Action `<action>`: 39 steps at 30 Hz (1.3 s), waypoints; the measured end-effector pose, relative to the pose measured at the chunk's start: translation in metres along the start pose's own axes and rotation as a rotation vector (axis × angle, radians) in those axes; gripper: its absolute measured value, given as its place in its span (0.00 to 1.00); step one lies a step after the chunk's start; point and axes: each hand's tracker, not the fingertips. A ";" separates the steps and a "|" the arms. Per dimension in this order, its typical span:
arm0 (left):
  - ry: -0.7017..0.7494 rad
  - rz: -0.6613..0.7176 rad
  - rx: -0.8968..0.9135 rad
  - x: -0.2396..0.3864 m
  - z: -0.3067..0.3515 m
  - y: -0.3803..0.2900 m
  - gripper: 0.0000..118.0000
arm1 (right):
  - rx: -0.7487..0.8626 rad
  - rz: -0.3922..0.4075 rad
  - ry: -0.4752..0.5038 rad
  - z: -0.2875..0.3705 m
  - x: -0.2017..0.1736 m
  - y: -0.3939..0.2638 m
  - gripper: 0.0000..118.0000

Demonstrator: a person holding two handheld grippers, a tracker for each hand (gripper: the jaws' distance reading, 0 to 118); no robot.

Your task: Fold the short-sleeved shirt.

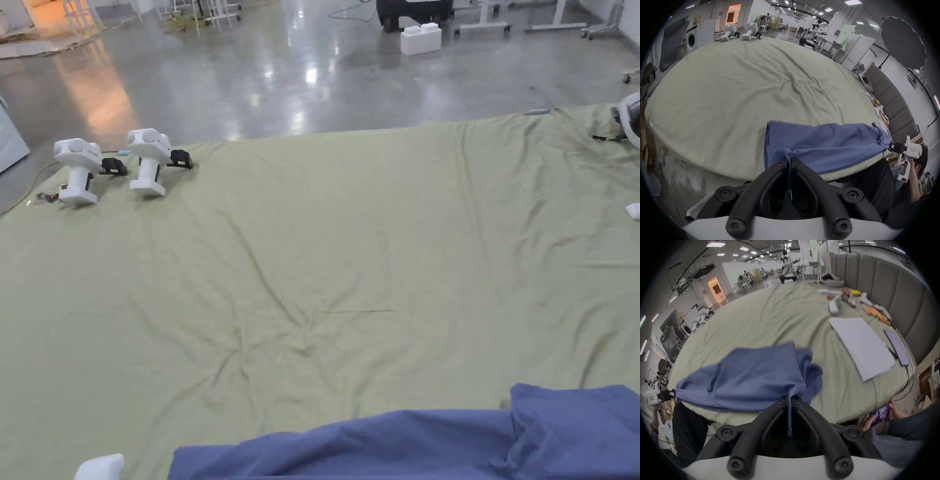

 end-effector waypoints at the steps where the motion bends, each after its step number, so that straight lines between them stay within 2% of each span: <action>1: 0.000 -0.001 -0.002 -0.002 -0.002 -0.001 0.06 | 0.015 0.005 -0.002 -0.005 -0.003 0.000 0.04; 2: 0.000 0.009 -0.004 -0.004 -0.004 -0.001 0.07 | 0.015 0.011 -0.004 -0.008 -0.005 -0.004 0.05; 3: -0.004 0.024 -0.004 -0.007 -0.006 0.001 0.18 | 0.014 0.019 -0.007 -0.012 -0.008 -0.008 0.06; 4: 0.000 0.033 -0.001 -0.006 -0.007 0.001 0.46 | 0.017 0.026 -0.015 -0.019 -0.005 -0.010 0.17; 5: 0.027 0.035 0.005 -0.006 -0.008 0.002 0.80 | 0.015 0.026 -0.017 -0.023 -0.004 -0.011 0.47; 6: 0.049 0.025 -0.001 -0.006 -0.008 0.003 0.80 | 0.007 0.031 -0.025 -0.025 -0.003 -0.012 0.70; 7: 0.049 0.009 0.059 -0.006 -0.002 0.003 0.80 | 0.002 0.028 -0.044 -0.025 -0.002 -0.013 0.80; 9: 0.068 -0.016 0.126 0.000 0.011 0.005 0.80 | 0.047 0.013 -0.054 -0.013 0.002 -0.015 0.80; 12: 0.116 -0.093 0.327 0.023 0.054 0.008 0.80 | 0.233 -0.016 0.003 0.027 -0.005 -0.014 0.80; 16: 0.144 -0.241 0.655 0.079 0.122 0.013 0.80 | 0.497 -0.039 0.094 0.090 -0.038 0.001 0.80; 17: 0.166 -0.277 0.694 0.095 0.133 0.018 0.80 | 0.562 -0.028 0.109 0.095 -0.035 0.004 0.80; 20: 0.204 -0.352 0.815 0.132 0.160 0.025 0.79 | 0.697 0.042 0.067 0.126 -0.069 0.017 0.80; 22: 0.203 -0.372 0.844 0.150 0.171 0.028 0.78 | 0.770 0.108 0.021 0.143 -0.095 0.020 0.76; 23: 0.227 -0.398 0.842 0.159 0.174 0.029 0.71 | 0.815 0.147 0.007 0.150 -0.103 0.019 0.65; 24: 0.241 -0.426 0.840 0.163 0.174 0.029 0.59 | 0.844 0.178 -0.002 0.155 -0.112 0.018 0.49; 25: 0.243 -0.446 0.841 0.169 0.175 0.028 0.40 | 0.849 0.208 -0.009 0.159 -0.120 0.019 0.33; 26: 0.225 -0.460 0.838 0.173 0.176 0.027 0.07 | 0.849 0.235 -0.005 0.161 -0.126 0.019 0.16; 27: 0.220 -0.467 0.844 0.177 0.177 0.025 0.03 | 0.854 0.258 -0.007 0.163 -0.131 0.017 0.12; 29: 0.187 -0.492 0.843 0.179 0.179 0.022 0.01 | 0.853 0.315 -0.015 0.164 -0.140 0.015 0.06; 31: 0.179 -0.486 0.856 0.180 0.179 0.018 0.01 | 0.863 0.342 -0.035 0.164 -0.147 0.011 0.05; 39: 0.085 -0.325 0.767 0.145 0.172 0.024 0.01 | 0.850 0.321 -0.012 0.160 -0.150 0.011 0.04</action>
